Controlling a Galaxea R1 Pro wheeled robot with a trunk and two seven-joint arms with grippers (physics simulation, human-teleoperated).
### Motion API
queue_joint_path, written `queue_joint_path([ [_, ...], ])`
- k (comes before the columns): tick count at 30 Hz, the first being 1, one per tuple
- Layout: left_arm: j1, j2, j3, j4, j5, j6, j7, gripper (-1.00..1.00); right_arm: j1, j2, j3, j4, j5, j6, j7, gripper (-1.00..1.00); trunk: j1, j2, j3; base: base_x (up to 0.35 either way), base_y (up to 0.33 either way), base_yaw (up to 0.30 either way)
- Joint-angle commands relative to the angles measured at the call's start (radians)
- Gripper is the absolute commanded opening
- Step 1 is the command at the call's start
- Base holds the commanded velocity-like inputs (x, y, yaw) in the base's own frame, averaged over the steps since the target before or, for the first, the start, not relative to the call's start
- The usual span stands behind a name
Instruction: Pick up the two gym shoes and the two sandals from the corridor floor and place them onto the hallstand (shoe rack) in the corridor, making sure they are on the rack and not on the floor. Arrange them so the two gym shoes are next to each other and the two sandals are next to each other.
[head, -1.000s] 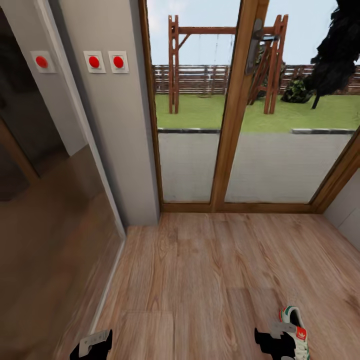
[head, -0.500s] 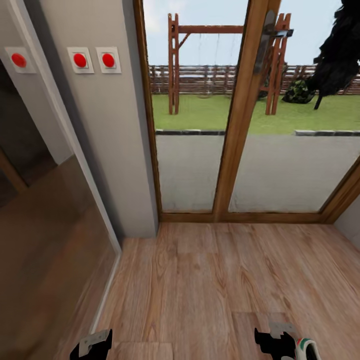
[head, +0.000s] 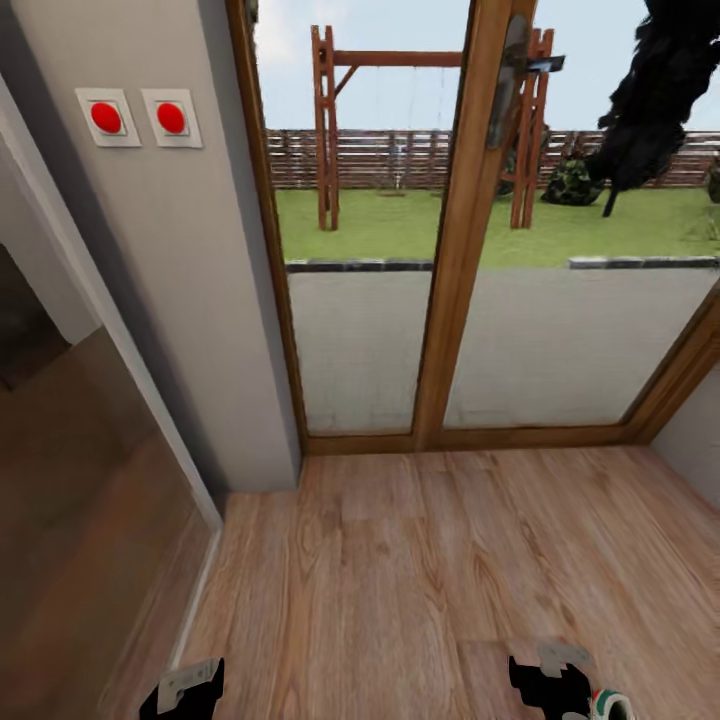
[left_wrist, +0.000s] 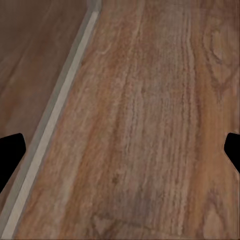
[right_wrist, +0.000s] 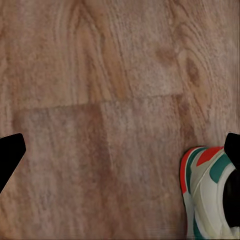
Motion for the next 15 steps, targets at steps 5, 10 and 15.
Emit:
queue_joint_path([
  [5,0.000,0.000,0.000,0.000,0.004,-0.003,0.000,1.00,-0.001,0.000,-0.008,0.001,0.010,-0.003,-0.003,1.00,0.000,0.000,-0.001,0.011,0.000,-0.259],
  [10,0.000,0.000,0.000,0.000,0.005,-0.003,0.000,1.00,-0.001,0.000,-0.008,0.001,0.010,-0.003,-0.004,1.00,0.000,0.000,-0.001,0.001,0.000,-0.182],
  [15,0.000,0.000,0.000,0.000,0.005,-0.003,0.000,1.00,-0.001,0.000,-0.008,0.001,0.010,-0.003,-0.005,1.00,0.000,0.000,-0.001,0.067,0.000,-0.061],
])
